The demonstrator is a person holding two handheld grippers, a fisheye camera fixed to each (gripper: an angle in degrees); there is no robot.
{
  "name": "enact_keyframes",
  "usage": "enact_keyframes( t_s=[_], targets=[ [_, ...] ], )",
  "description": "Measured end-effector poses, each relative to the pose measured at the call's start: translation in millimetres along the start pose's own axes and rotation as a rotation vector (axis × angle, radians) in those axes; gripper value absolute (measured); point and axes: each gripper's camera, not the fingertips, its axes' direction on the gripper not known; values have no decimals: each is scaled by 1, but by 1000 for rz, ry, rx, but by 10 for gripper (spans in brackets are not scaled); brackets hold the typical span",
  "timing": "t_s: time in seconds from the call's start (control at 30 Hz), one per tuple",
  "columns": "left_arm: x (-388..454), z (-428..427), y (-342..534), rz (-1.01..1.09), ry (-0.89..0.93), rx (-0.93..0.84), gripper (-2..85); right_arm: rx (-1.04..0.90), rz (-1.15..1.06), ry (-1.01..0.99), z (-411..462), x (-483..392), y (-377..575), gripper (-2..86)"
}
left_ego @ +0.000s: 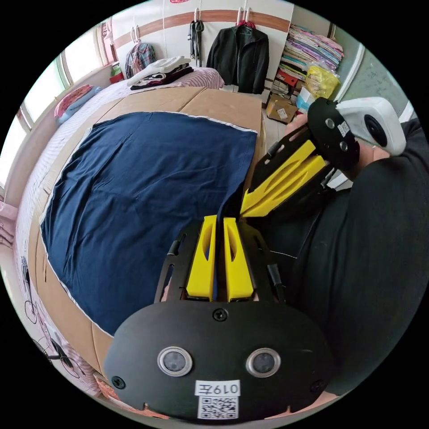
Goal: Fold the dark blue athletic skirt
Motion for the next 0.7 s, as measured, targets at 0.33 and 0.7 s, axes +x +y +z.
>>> enact_keyframes(
  t_s=[0.33, 0.7],
  targets=[
    [38, -27, -11, 84, -120, -23, 11, -105, -57, 21, 1, -15, -25, 0],
    [65, -51, -14, 119, -150, -21, 7, -174, -95, 187, -16, -56, -46, 49]
  ],
)
